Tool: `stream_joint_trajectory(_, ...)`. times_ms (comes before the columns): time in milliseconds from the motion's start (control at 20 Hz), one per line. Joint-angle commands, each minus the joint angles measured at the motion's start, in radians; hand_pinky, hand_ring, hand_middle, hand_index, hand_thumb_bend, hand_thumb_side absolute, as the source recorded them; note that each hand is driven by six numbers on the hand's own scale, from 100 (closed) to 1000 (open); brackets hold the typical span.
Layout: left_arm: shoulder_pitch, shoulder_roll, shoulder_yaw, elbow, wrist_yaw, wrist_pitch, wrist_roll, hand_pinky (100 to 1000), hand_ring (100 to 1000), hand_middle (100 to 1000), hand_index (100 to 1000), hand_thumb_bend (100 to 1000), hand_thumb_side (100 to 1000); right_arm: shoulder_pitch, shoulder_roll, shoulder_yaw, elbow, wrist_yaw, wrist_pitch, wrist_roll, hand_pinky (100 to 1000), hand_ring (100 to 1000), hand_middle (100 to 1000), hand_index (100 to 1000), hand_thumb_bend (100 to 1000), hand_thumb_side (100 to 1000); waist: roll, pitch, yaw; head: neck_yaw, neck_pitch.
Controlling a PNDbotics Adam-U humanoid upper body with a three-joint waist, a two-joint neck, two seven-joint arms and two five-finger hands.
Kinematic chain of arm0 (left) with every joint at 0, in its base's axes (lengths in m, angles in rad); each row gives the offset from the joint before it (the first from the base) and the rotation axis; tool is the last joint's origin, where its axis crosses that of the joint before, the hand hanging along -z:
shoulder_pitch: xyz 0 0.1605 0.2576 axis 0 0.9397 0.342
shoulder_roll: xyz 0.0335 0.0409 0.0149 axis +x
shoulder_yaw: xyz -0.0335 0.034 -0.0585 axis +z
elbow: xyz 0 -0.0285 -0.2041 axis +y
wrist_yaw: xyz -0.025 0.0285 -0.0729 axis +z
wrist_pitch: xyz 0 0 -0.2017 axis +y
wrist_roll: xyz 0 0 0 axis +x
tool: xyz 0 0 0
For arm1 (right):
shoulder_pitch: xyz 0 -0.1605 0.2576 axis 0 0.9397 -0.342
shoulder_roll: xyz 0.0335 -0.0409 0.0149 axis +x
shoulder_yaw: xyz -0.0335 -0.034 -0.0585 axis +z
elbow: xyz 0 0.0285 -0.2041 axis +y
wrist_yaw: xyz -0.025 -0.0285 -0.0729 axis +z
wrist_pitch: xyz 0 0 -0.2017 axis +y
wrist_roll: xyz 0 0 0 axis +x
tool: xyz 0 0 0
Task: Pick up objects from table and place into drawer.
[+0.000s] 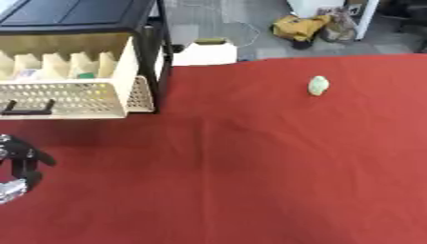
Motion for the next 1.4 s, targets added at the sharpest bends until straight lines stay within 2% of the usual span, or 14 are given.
stream_joint_trajectory(50,-0.011,0.043,0.009,-0.012,-0.012,0.008,-0.002,351,593,599,884,100,1000,-0.010,-0.025,-0.015,-0.017,-0.008,-0.004,-0.007,709,771,595,789,115,614,-0.005,-0.012,-0.001,-0.003,-0.003)
stream_joint_trajectory(150,-0.012,0.044,0.011,-0.012,-0.014,0.012,-0.002,350,593,599,884,100,1000,-0.008,-0.024,-0.018,-0.017,-0.010,-0.005,-0.009,709,770,595,789,114,614,-0.008,-0.011,-0.003,-0.018,-0.007)
stream_joint_trajectory(350,-0.016,0.045,0.012,-0.012,-0.018,0.014,-0.002,349,593,600,885,100,1000,-0.005,-0.021,-0.025,-0.017,-0.012,-0.004,-0.017,710,770,595,789,109,611,-0.013,-0.011,-0.005,-0.080,-0.014)
stream_joint_trajectory(500,-0.019,0.046,0.015,-0.012,-0.021,0.020,-0.003,348,593,600,887,100,1000,-0.007,-0.020,-0.025,-0.017,-0.014,-0.006,-0.020,711,771,596,790,106,610,-0.015,-0.013,-0.008,-0.101,-0.015)
stream_joint_trajectory(1400,-0.081,0.032,0.024,-0.011,-0.055,0.158,-0.048,372,632,635,920,100,1000,-0.014,-0.007,-0.025,-0.017,-0.015,-0.001,-0.022,709,769,592,787,100,603,-0.015,-0.022,-0.009,-0.085,-0.021)
